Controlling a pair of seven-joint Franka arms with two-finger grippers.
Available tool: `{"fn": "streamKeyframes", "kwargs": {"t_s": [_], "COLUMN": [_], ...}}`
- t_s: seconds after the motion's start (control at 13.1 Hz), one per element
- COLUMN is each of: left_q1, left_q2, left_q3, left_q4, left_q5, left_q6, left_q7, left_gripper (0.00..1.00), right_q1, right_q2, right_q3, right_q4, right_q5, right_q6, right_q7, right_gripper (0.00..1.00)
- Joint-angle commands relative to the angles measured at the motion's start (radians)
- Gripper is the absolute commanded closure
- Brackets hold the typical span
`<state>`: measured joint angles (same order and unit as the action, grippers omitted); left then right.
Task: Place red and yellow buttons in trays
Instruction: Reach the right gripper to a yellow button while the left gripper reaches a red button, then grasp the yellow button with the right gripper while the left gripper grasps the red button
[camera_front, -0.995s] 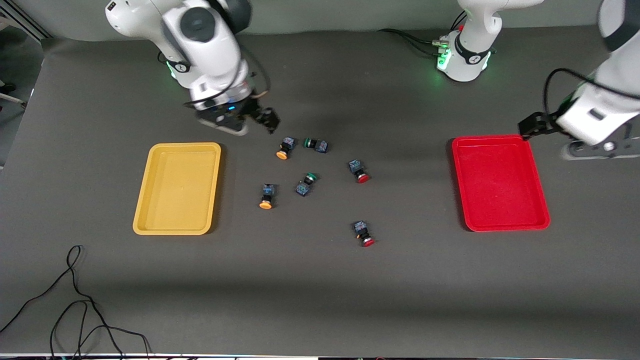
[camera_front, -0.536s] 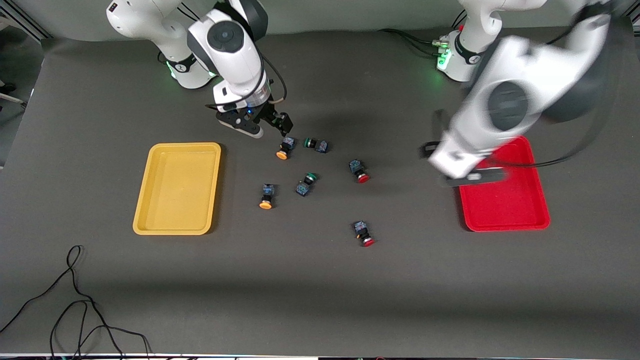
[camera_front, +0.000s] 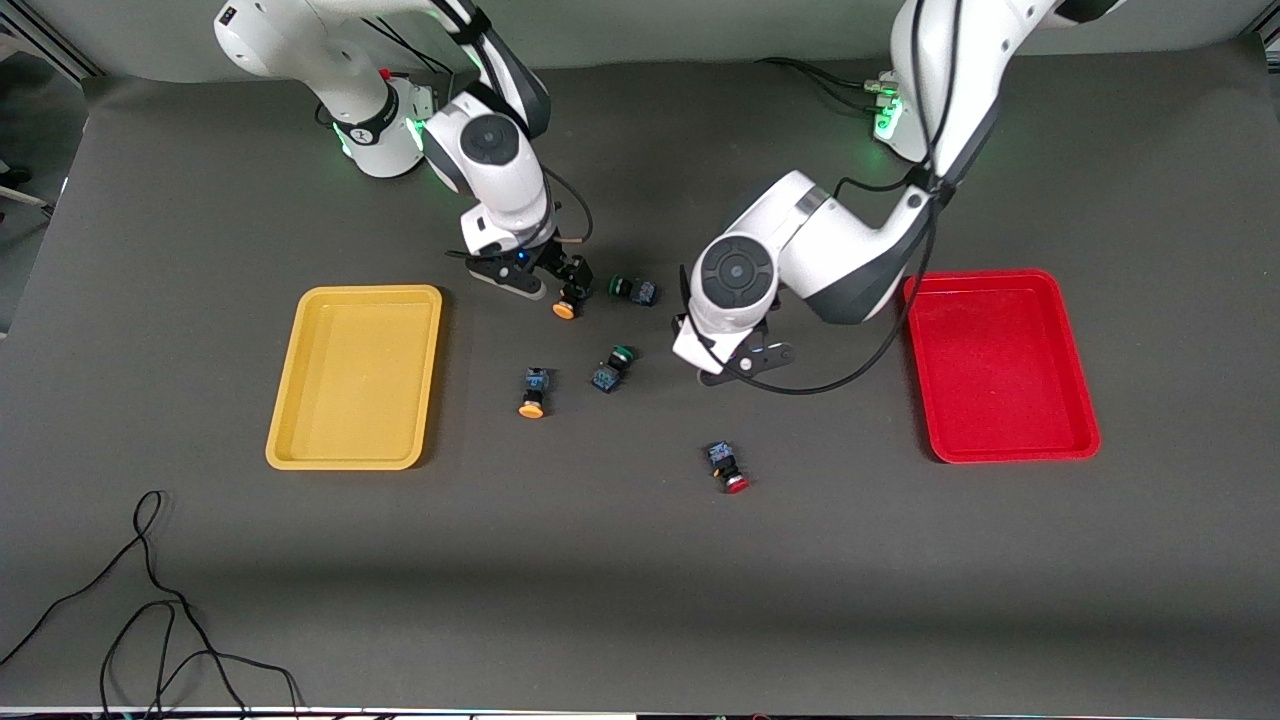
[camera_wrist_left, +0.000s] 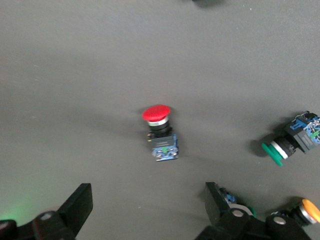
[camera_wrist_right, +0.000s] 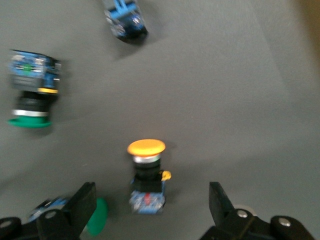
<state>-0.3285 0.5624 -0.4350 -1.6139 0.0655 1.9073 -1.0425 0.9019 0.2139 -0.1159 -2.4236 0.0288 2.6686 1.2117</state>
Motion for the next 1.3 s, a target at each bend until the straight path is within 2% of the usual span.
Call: {"fn": "streamKeyframes", "kwargs": {"t_s": [0.0, 0.31, 0.61, 0.69, 0.77, 0.84, 0.99, 1.07, 1.22], "left_q1": [-0.015, -0.007, -0.006, -0.006, -0.006, -0.006, 0.002, 0.003, 0.006], "left_q2": [0.079, 0.148, 0.182, 0.183, 0.183, 0.183, 0.172, 0.171, 0.139], "left_q3": [0.005, 0.021, 0.039, 0.039, 0.041, 0.039, 0.039, 0.039, 0.039], "left_q4": [0.026, -0.003, -0.009, -0.015, -0.033, -0.053, -0.069, -0.067, -0.061], "left_q5": [0.014, 0.074, 0.079, 0.079, 0.079, 0.08, 0.08, 0.08, 0.077], "left_q6": [0.057, 0.163, 0.216, 0.22, 0.237, 0.26, 0.259, 0.251, 0.219], "left_q7": [-0.041, -0.041, -0.041, -0.041, -0.039, -0.039, -0.039, -0.041, -0.044], "left_gripper": [0.0, 0.0, 0.03, 0.05, 0.13, 0.29, 1.0, 1.0, 1.0], "right_q1": [0.008, 0.009, 0.011, 0.011, 0.026, 0.028, 0.028, 0.026, 0.025], "right_q2": [0.065, 0.122, 0.157, 0.157, 0.157, 0.157, 0.148, 0.139, 0.092], "right_q3": [-0.002, -0.002, -0.001, -0.001, -0.001, -0.001, -0.001, -0.002, -0.008], "right_q4": [0.008, 0.014, 0.017, 0.02, 0.02, 0.02, 0.021, 0.021, 0.024], "right_q5": [0.002, 0.003, 0.002, 0.002, 0.003, 0.003, 0.003, 0.002, 0.002], "right_q6": [0.069, 0.12, 0.152, 0.151, 0.151, 0.149, 0.142, 0.139, 0.072], "right_q7": [0.02, 0.019, 0.015, 0.011, 0.006, 0.005, -0.001, -0.012, -0.024], "right_gripper": [0.0, 0.0, 0.01, 0.16, 0.35, 0.51, 0.76, 0.81, 0.82]}}
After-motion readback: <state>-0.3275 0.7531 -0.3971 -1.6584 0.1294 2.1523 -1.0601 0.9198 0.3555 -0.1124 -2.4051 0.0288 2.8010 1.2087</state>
